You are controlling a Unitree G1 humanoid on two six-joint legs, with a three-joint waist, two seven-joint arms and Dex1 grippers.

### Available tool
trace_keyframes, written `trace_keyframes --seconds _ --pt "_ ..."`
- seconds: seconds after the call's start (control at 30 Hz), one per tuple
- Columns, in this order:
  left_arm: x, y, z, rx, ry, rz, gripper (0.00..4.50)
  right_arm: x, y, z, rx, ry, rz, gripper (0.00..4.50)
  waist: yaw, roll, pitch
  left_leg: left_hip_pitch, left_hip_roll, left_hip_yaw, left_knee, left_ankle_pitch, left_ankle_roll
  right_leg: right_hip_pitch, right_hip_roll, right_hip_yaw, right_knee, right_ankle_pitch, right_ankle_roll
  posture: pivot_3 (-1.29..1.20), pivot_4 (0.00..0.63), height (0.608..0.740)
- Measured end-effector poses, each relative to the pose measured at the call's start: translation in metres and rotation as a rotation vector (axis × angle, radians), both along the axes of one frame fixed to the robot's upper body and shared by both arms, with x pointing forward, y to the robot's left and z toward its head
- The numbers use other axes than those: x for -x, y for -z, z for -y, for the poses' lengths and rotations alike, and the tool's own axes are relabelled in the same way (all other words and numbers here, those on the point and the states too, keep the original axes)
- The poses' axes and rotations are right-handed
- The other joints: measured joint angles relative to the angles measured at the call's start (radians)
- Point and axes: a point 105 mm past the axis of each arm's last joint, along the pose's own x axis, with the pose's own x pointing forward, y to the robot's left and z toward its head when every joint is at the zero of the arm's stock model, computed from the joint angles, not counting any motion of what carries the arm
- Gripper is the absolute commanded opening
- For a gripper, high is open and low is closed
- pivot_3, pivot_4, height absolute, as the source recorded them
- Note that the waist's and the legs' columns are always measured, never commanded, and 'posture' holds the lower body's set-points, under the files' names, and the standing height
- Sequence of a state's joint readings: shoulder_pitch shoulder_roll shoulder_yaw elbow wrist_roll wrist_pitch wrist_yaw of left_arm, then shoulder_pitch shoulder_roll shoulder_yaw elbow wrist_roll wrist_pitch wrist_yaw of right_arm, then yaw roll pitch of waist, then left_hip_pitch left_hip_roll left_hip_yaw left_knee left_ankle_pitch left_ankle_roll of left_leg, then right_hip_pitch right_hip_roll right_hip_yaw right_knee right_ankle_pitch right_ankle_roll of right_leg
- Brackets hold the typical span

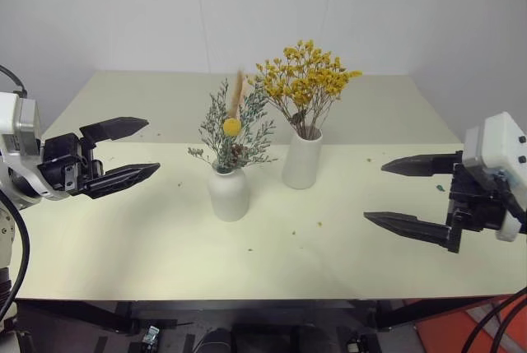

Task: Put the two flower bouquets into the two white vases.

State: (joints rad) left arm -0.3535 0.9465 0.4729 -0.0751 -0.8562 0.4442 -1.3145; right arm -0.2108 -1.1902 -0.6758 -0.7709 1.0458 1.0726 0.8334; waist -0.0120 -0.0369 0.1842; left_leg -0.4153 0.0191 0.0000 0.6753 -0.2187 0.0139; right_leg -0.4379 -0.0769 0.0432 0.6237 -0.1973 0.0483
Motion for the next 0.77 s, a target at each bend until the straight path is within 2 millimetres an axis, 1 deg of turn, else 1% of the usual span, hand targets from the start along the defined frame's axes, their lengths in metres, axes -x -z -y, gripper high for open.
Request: trace_keyframes --seconds 0.13,0.3,0.43,0.53,0.63,0.77 --pt "-0.001 0.003 -0.002 -0.014 0.0 -0.016 4.49 0.005 0.001 0.011 0.013 0.048 -0.019 4.5 0.001 0.0 0.0 0.0 0.0 0.0 0.0 0.0 0.0 0.0 0.0 0.0 0.0 0.0 -0.001 0.0 0.15 0.74" --pt "-0.015 0.009 -0.006 -0.079 -0.051 -0.002 4.49 0.014 0.004 0.023 0.019 0.096 -0.066 4.5 0.006 0.0 0.0 0.0 0.0 0.0 0.0 0.0 0.0 0.0 0.0 0.0 0.0 -0.001 -0.001 0.0 0.15 0.74" --pt "-0.022 0.01 -0.012 -0.097 -0.07 0.02 4.49 0.022 0.006 0.026 0.045 0.117 -0.062 4.5 0.009 0.0 0.0 0.0 0.0 0.0 0.0 0.0 0.0 0.0 0.0 0.0 0.0 -0.001 0.0 0.0 0.15 0.74" --pt "-0.035 0.006 -0.015 -0.112 -0.129 0.081 4.49 0.026 0.009 0.028 0.05 0.137 -0.054 4.5 0.014 -0.001 0.0 0.0 0.0 0.0 0.0 0.0 0.0 0.001 0.0 0.0 0.0 0.0 0.001 0.0 0.15 0.74" --pt "-0.047 0.004 -0.015 -0.074 -0.16 0.111 4.49 0.029 0.01 0.029 0.055 0.157 -0.044 4.5 0.019 -0.001 -0.001 0.0 0.0 0.0 0.0 0.0 0.0 0.002 0.0 0.0 -0.001 0.0 0.001 0.0 0.15 0.74" --pt "-0.053 0.007 -0.013 -0.086 -0.133 0.098 4.49 0.034 0.014 0.034 0.048 0.2 -0.044 4.5 0.022 -0.002 -0.001 0.0 -0.001 0.0 0.0 0.0 0.0 0.002 0.0 0.0 -0.001 0.0 0.001 0.0 0.15 0.74"
